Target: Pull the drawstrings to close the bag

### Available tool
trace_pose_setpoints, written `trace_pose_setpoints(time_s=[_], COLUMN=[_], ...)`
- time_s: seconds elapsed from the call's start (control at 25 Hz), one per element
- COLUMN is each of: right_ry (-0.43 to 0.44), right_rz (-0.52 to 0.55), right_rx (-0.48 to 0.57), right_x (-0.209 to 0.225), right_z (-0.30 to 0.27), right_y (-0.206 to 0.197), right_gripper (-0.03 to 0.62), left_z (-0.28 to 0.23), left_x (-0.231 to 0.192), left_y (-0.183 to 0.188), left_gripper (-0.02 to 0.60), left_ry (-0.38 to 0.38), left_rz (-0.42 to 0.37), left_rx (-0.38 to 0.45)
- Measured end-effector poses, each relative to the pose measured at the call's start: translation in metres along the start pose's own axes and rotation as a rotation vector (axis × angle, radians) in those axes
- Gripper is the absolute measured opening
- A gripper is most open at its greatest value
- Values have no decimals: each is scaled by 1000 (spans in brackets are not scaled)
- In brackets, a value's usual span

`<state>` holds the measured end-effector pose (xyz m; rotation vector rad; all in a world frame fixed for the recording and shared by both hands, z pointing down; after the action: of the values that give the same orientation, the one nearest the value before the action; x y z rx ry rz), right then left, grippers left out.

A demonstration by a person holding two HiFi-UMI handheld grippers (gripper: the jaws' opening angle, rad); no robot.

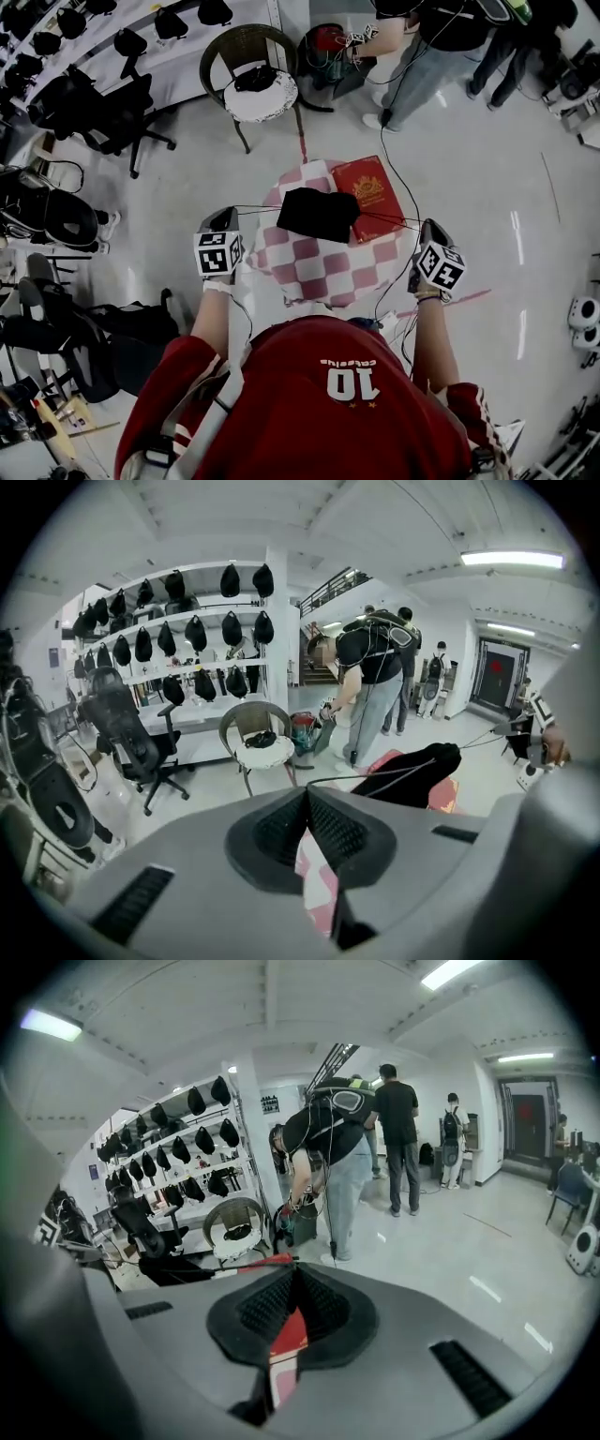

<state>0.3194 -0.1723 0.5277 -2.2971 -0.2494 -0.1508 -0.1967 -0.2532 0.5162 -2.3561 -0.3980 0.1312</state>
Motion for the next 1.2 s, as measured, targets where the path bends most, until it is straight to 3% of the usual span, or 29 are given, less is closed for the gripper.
trace_pose_setpoints(time_s=[0.32,0.68,1.2], right_ry=[138,244,227], right_rz=[34,106,127], right_rx=[-104,-188,-207], right_x=[-15,-52,-61], right_z=[-11,-11,18], right_y=[-37,-71,-108], right_gripper=[12,12,14], left_z=[-22,-18,5], left_x=[32,73,100], left_y=[-20,-48,-69], left_gripper=[9,9,14], left_ry=[-140,-248,-285], left_rz=[-14,-84,-224], left_rx=[-63,-84,-85])
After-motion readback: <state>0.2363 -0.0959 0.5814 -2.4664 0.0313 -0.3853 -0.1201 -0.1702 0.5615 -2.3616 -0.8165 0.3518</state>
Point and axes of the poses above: the fingertips, and each gripper's own axes: z backward along the fingers, x to its right, y out of its top, the point moved 9 cm from there along z, backward along the fingers, and after that the axes turned 10 degrees about -x, right-handed, at the moved point
